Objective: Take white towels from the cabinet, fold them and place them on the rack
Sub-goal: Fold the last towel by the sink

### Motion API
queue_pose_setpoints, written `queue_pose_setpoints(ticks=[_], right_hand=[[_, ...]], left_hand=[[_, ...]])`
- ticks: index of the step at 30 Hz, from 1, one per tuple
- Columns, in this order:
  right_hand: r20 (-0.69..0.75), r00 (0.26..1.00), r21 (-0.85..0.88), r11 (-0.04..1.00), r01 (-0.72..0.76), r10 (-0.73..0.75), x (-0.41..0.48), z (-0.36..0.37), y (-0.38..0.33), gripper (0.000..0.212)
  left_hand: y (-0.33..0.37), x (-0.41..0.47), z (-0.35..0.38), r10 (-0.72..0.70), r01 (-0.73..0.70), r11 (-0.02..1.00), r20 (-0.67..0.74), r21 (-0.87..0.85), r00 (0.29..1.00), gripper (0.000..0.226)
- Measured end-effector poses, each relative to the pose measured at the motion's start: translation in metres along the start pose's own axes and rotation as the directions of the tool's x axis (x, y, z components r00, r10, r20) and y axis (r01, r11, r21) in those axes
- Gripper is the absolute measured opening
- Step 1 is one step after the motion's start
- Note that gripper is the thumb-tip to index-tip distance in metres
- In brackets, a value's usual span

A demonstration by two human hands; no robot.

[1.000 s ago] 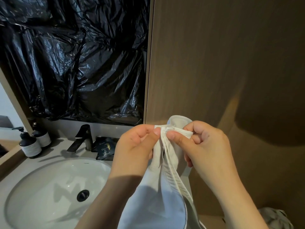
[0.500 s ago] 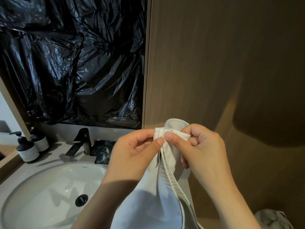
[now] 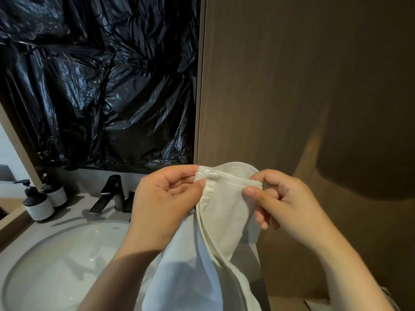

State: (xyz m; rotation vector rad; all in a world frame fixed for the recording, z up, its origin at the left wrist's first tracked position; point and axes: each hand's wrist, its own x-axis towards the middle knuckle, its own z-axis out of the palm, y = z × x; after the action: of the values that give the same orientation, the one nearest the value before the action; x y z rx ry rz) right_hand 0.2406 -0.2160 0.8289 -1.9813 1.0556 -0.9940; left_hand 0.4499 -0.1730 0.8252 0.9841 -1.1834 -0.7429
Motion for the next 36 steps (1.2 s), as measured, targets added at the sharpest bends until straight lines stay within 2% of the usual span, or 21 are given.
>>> queue_pose_setpoints(ticks=[4,9,11,16,19,22,27,31,36], right_hand=[[0.043,0.998,-0.231,0.972,-0.029,0.040,0.005,-0.026,0.018,0.018],[0.071,0.997,-0.537,0.843,0.020,0.022,0.019,-0.049,0.026,0.028],[0.077,0.997,-0.601,0.797,0.057,-0.013,0.023,-0.053,0.025,0.034],[0.018,0.990,-0.545,0.829,0.128,-0.141,0.028,-0.060,0.011,0.030],[-0.051,0.969,-0.455,0.870,0.191,-0.240,0.033,-0.062,-0.008,0.026],[-0.124,0.942,-0.439,0.869,0.229,-0.311,0.039,-0.063,-0.023,0.023],[-0.197,0.914,-0.372,0.890,0.264,-0.354,0.043,-0.060,-0.033,0.017],[-0.174,0.931,-0.339,0.907,0.249,-0.320,0.038,-0.059,-0.031,0.019],[-0.069,0.952,-0.465,0.854,0.233,-0.297,0.031,-0.056,-0.031,0.030]], left_hand=[[0.000,0.002,-0.007,0.013,-0.013,1.000,-0.007,0.001,1.000,0.025],[0.003,0.011,-0.013,0.043,-0.042,0.998,-0.024,0.039,0.999,0.026],[0.005,0.014,-0.016,0.068,-0.066,0.994,-0.028,0.089,0.997,0.025],[0.013,0.025,-0.027,0.157,-0.145,0.976,-0.067,0.163,0.985,0.025],[0.021,0.036,-0.030,0.202,-0.181,0.966,-0.102,0.184,0.974,0.025],[0.032,0.045,-0.031,0.264,-0.232,0.948,-0.133,0.218,0.955,0.027],[0.041,0.051,-0.028,0.315,-0.281,0.938,-0.161,0.205,0.935,0.025],[0.042,0.049,-0.028,0.309,-0.280,0.942,-0.152,0.183,0.939,0.025],[0.038,0.043,-0.024,0.291,-0.278,0.951,-0.096,0.134,0.952,0.024]])
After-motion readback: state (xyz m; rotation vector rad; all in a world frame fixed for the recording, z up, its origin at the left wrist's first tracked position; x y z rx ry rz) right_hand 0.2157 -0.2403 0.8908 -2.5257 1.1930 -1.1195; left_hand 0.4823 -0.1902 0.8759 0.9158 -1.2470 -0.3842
